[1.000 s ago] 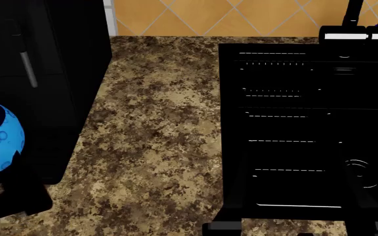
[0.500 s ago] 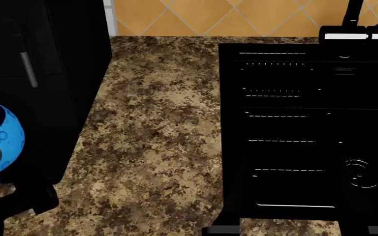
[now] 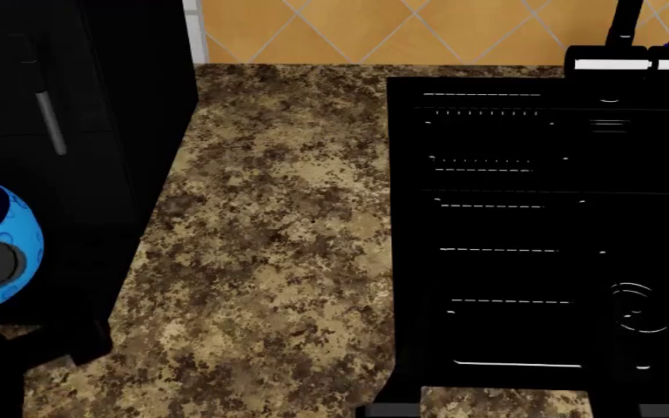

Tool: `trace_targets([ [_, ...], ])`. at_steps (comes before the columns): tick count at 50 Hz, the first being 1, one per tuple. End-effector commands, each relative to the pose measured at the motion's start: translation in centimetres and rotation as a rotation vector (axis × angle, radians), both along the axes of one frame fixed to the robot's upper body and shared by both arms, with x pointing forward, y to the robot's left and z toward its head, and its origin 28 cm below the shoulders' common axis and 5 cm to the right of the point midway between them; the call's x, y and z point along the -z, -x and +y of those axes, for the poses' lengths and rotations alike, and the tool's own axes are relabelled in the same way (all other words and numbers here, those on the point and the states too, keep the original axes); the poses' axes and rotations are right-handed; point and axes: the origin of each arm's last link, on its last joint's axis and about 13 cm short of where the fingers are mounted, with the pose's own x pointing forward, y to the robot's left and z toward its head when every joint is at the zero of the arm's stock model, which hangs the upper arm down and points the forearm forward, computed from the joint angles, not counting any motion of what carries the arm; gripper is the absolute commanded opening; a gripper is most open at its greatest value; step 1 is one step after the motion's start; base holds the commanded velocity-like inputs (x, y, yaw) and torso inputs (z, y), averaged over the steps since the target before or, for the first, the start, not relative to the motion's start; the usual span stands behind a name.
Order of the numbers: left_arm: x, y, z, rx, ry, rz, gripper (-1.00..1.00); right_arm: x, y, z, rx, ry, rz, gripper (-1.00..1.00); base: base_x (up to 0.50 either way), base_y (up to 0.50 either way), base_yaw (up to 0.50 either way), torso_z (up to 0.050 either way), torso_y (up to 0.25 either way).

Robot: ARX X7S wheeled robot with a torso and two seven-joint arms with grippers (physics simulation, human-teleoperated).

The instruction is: Pick the mug from under the coffee machine dispenser and place it on the counter.

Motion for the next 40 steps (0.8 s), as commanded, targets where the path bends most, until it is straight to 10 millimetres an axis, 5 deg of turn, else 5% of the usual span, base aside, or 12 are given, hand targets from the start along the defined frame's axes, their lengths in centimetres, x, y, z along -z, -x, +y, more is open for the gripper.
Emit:
trace_targets([
  [1,1.2,-0.9,0.1,-0.015,0.014,0.036,1.00,0.2,-0.2,0.0,-0.001,-0.003,0.009,1.00,0.00,0.00,0.00,0.000,0.000],
  [40,2.5,-3.0,0.4,-0.083,-0.013,0.058,1.00,1.5,-0.4,0.1,0.003,-0.011,0.044,1.00,0.00,0.00,0.00,0.000,0.000],
])
